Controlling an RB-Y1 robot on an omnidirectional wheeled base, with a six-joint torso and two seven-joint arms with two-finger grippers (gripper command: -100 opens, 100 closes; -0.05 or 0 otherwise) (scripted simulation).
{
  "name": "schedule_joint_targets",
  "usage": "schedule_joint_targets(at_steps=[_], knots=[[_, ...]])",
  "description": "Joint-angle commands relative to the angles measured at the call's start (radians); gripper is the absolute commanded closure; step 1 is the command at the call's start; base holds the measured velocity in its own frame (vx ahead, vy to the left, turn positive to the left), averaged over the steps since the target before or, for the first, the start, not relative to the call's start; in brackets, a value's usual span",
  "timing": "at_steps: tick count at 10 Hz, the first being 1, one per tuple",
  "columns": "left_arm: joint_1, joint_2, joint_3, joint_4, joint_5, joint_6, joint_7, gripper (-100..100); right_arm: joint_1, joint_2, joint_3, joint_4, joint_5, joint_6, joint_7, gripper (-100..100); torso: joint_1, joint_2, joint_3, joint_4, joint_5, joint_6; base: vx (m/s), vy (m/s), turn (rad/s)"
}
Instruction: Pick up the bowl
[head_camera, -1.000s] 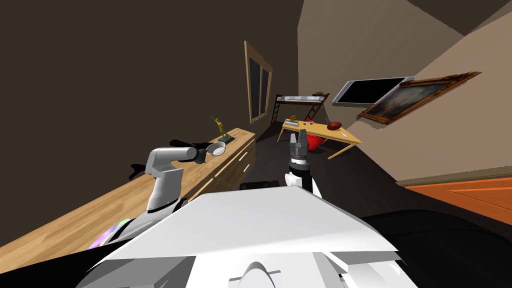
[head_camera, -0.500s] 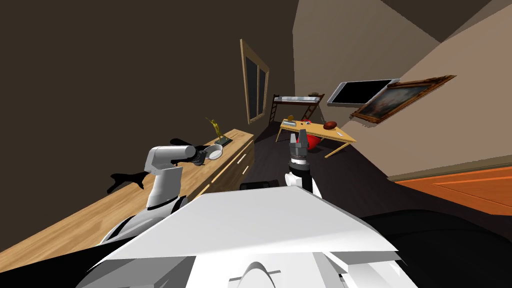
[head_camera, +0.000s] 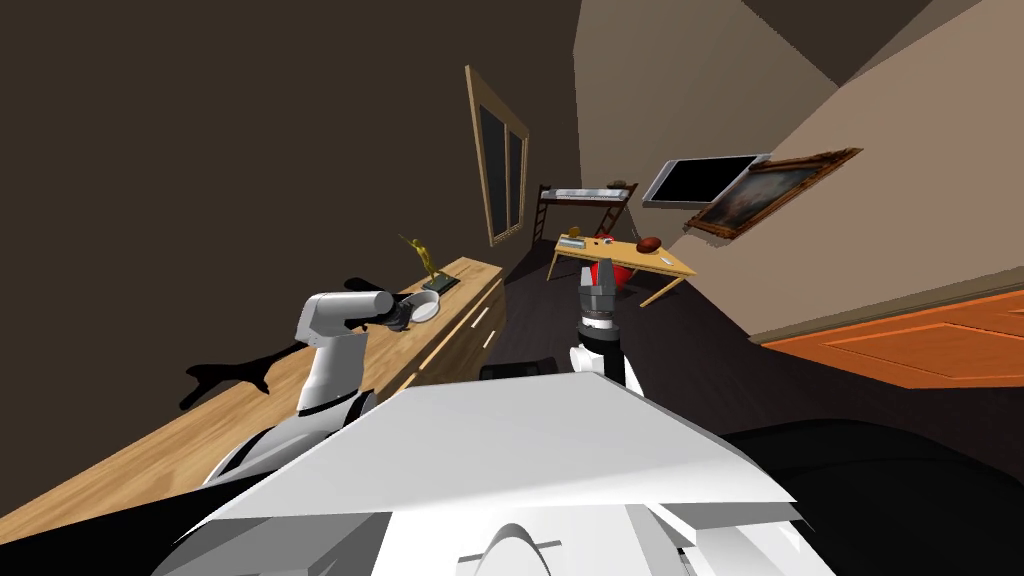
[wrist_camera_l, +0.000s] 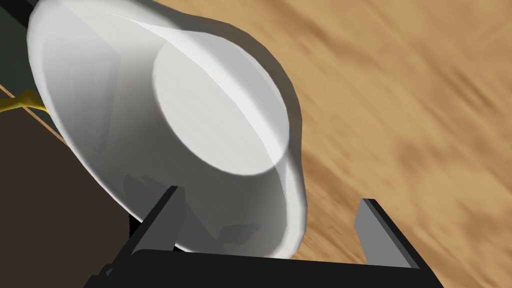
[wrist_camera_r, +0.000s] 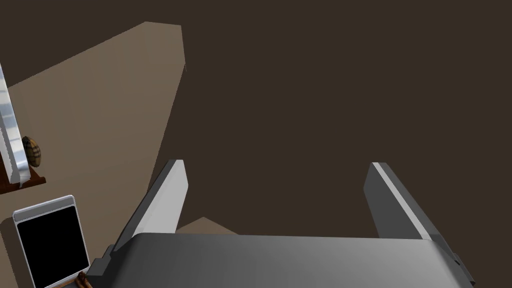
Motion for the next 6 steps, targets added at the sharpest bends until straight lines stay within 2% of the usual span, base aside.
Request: schedule_joint_targets(at_steps=[1,2,3,4,6], knots=[[-0.006,-0.004,-0.002,0.039,-0.02,-0.03,0.014,-100,0.0,0.0,0.0,0.0,0.0,0.0,0.0,0,0.0,0.0,0.0,0.0,0.0,0.0,-0.103,0.039,-0.181],[-0.011,-0.005,-0.003,0.066,-0.031,-0.047,0.021,-100,0.0,0.0,0.0,0.0,0.0,0.0,0.0,0,0.0,0.001,0.001,0.0,0.0,0.0,-0.101,0.034,-0.205],[-0.007,-0.002,0.001,0.049,-0.021,-0.035,0.013,-100,0.0,0.0,0.0,0.0,0.0,0.0,0.0,0,-0.001,0.001,0.001,0.0,0.0,0.0,-0.044,0.017,-0.041],[-0.007,-0.002,0.001,0.052,-0.022,-0.038,0.015,100,0.0,0.0,0.0,0.0,0.0,0.0,0.0,0,-0.002,-0.001,0.0,0.0,0.0,-0.001,-0.008,0.003,0.008],[-0.005,-0.003,0.001,0.054,-0.021,-0.034,0.015,100,0.0,0.0,0.0,0.0,0.0,0.0,0.0,0,-0.003,-0.004,-0.002,0.0,-0.001,0.0,-0.004,0.0,0.004]])
